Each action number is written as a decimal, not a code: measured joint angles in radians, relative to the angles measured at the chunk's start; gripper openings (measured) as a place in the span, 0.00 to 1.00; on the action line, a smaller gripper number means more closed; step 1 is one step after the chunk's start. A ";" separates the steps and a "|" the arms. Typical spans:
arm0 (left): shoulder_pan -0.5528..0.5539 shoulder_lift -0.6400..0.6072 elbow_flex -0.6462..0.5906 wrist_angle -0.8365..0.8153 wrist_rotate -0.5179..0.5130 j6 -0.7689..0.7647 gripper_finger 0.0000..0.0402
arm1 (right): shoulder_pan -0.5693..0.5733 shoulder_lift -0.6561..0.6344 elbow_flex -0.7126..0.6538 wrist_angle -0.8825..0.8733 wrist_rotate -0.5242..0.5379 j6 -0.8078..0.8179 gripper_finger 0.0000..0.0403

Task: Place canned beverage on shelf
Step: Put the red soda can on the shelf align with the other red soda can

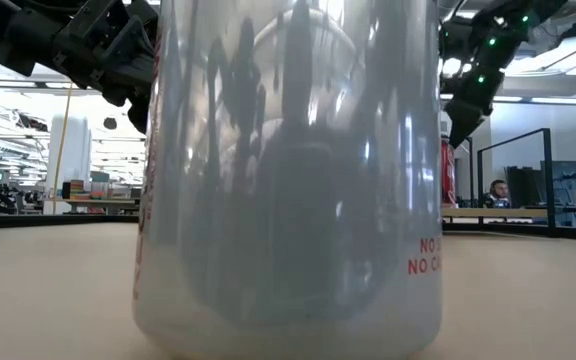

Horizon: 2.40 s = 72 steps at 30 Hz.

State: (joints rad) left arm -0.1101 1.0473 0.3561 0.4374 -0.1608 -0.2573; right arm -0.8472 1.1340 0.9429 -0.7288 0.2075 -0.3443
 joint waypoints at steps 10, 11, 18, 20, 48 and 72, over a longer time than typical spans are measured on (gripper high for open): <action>0.000 0.000 0.000 -0.013 0.004 0.001 0.91 | -0.045 0.022 0.000 -0.038 -0.167 -0.005 0.04; 0.000 0.000 0.000 -0.017 0.004 0.001 0.91 | -0.044 0.022 0.000 -0.068 -0.184 -0.005 0.04; 0.000 0.000 0.000 -0.029 0.004 -0.017 0.91 | -0.010 0.009 0.000 -0.240 -0.256 -0.009 0.04; 0.000 0.000 0.000 -0.029 0.003 -0.018 0.91 | -0.002 -0.011 0.000 -0.225 -0.213 -0.012 0.04; -0.003 0.000 0.000 -0.028 -0.003 -0.016 0.91 | 0.046 -0.041 0.000 -0.201 -0.235 0.023 0.04; -0.003 0.000 0.000 -0.024 -0.001 -0.001 0.91 | 0.050 -0.008 0.000 -0.038 -0.080 0.050 0.04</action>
State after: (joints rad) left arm -0.1134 1.0473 0.3561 0.4138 -0.1616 -0.2584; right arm -0.7972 1.1264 0.9424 -0.7667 0.1276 -0.2940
